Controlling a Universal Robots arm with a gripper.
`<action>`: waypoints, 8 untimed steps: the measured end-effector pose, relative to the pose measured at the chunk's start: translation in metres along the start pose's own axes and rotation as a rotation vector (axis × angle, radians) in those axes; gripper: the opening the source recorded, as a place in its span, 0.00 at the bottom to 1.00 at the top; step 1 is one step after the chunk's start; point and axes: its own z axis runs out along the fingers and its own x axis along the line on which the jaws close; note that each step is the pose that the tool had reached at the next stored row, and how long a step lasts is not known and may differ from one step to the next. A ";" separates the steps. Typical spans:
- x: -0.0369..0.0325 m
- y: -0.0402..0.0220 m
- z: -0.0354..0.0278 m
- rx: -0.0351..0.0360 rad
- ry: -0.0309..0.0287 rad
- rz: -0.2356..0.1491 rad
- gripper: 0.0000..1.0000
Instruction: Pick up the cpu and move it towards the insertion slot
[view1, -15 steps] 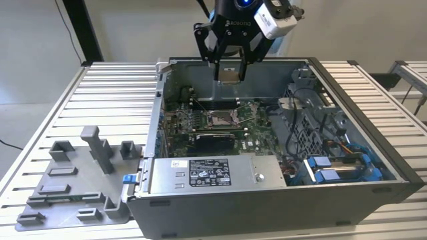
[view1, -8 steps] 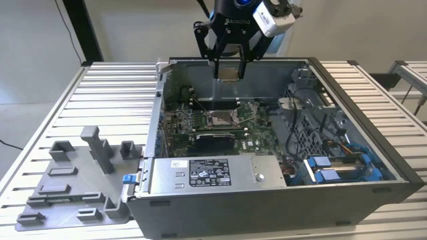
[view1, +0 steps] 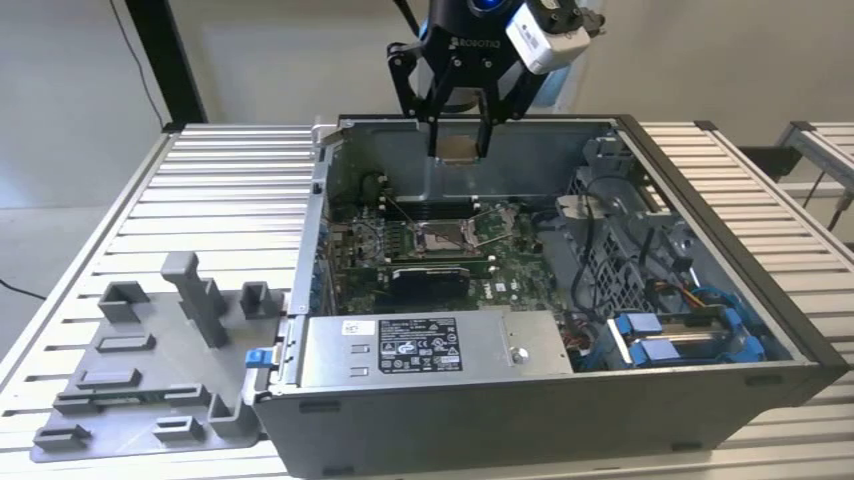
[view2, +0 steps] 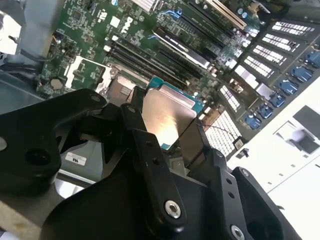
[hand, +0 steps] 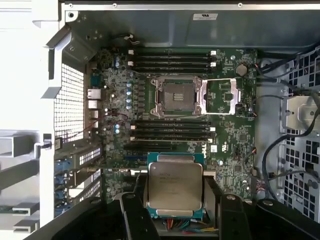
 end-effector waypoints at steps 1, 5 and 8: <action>0.0000 0.0003 0.0000 0.0000 0.0000 0.000 0.00; 0.0000 0.0022 0.0001 0.0000 0.0000 0.000 0.00; 0.0000 0.0043 0.0002 -0.0001 0.0000 0.000 0.00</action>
